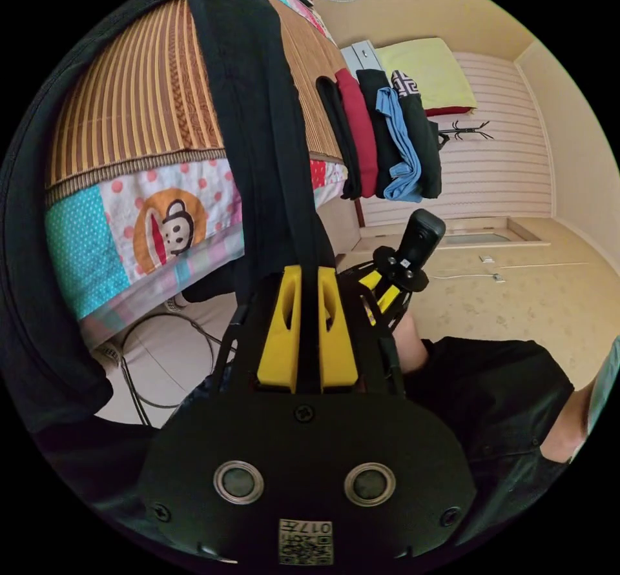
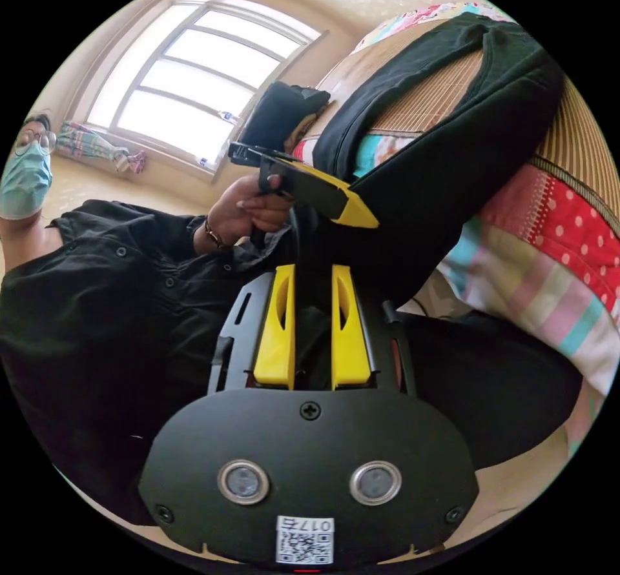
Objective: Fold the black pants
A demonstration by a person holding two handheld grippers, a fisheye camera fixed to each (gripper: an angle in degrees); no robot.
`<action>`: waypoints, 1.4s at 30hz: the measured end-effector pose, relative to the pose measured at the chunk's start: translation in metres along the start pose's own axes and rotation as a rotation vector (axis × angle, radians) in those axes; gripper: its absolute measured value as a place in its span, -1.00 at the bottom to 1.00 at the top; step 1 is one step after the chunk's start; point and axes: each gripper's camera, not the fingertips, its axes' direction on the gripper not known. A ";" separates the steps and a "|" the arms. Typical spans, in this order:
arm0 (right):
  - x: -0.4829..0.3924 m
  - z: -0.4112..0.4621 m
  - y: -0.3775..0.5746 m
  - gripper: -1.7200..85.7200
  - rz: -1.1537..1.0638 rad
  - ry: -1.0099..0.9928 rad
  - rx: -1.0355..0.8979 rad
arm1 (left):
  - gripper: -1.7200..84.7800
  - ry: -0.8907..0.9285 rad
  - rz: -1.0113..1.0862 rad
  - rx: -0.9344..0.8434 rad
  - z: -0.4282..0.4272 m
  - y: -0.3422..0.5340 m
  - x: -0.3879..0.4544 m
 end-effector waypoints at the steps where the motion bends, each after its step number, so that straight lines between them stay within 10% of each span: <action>1: -0.003 -0.003 -0.001 -0.74 0.007 0.009 0.001 | -0.85 -0.004 0.004 -0.003 -0.003 0.000 0.000; 12: 0.021 -0.103 -0.081 -0.64 0.186 0.314 0.227 | -0.85 -0.035 0.111 0.067 -0.048 0.018 0.029; 31: 0.307 -0.198 -0.274 -0.62 0.755 0.028 0.824 | -0.86 0.114 0.070 0.134 -0.119 0.053 0.020; 42: 0.337 -0.197 -0.351 -0.71 0.753 0.189 0.764 | -0.87 0.230 0.120 0.130 -0.157 0.063 0.032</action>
